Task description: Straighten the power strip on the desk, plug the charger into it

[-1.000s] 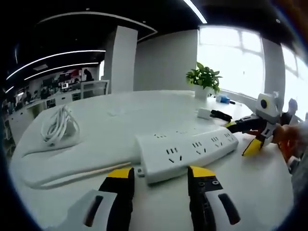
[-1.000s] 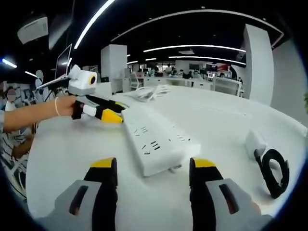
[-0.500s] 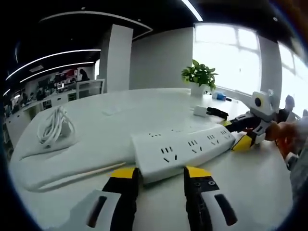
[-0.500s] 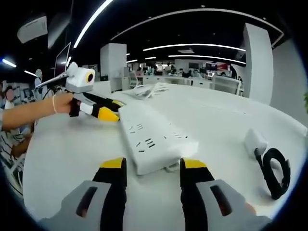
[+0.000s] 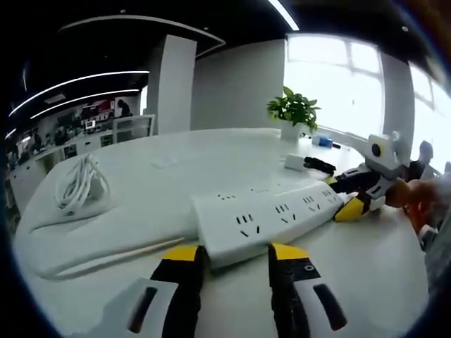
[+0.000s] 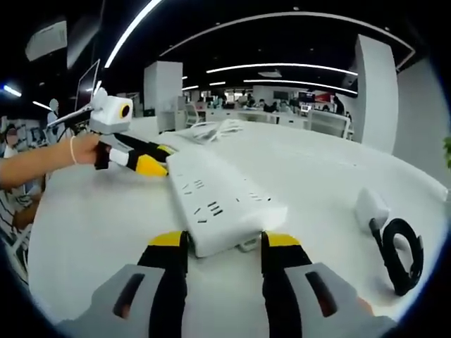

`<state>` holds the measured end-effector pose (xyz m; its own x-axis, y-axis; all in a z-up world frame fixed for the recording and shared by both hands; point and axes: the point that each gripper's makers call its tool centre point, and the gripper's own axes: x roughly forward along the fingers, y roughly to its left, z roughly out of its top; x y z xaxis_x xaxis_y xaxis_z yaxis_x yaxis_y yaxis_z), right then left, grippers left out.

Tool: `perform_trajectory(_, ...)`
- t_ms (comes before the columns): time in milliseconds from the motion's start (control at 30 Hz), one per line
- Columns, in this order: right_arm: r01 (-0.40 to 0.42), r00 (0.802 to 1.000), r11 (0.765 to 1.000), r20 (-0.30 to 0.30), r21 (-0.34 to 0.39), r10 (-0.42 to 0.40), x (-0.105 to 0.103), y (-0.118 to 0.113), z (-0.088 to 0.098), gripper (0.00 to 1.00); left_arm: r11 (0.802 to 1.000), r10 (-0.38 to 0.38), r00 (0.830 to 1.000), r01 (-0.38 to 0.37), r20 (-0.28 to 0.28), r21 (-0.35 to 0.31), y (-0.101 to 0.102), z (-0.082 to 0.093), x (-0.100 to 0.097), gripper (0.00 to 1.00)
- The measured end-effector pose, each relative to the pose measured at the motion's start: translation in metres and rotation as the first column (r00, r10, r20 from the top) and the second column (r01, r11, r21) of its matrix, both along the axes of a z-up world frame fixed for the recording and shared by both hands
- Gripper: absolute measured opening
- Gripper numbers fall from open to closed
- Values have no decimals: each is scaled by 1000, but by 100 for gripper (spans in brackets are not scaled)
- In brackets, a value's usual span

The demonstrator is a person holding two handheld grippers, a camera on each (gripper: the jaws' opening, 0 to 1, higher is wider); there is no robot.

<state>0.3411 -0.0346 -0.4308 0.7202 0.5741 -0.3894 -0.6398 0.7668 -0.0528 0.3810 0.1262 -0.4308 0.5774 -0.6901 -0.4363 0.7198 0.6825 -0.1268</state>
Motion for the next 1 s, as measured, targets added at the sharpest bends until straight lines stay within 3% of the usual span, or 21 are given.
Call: perform_trajectory(1000,-38,999,999,0,-12,38,18,-10,0,40,1000,10,1000,-10,10,7,-2,-2,-2,29)
